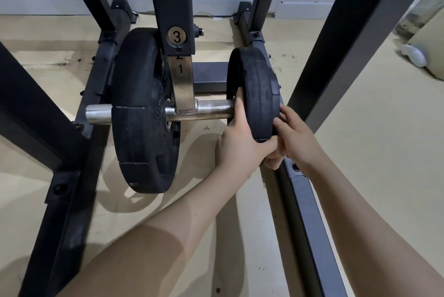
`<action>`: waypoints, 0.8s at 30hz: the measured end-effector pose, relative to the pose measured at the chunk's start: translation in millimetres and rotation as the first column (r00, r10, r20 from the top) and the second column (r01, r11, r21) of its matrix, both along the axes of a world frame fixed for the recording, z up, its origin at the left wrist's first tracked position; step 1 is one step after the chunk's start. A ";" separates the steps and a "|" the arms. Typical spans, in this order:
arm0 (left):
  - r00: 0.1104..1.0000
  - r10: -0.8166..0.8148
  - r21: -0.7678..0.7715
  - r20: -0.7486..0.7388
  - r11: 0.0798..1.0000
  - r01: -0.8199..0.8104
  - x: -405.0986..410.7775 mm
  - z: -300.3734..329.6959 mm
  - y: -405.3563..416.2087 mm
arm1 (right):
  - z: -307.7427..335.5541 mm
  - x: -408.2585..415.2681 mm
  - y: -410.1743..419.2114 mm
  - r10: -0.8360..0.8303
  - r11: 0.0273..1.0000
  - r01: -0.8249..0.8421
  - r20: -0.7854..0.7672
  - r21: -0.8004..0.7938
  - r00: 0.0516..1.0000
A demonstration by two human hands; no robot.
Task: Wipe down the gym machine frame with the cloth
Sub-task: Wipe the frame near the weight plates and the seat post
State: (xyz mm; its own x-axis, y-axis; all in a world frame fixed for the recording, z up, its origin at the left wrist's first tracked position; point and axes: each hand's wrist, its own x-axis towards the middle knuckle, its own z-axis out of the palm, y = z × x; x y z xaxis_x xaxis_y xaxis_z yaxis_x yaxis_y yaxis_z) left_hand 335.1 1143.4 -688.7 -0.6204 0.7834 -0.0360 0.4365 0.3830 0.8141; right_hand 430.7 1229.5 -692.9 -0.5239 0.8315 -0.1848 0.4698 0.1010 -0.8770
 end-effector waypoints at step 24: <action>0.445 -0.353 -0.362 -0.823 0.930 0.067 -126.0 76.9 -118.1 | -48.9 -130.2 -83.5 -0.104 0.844 -0.154 0.438 0.514 0.893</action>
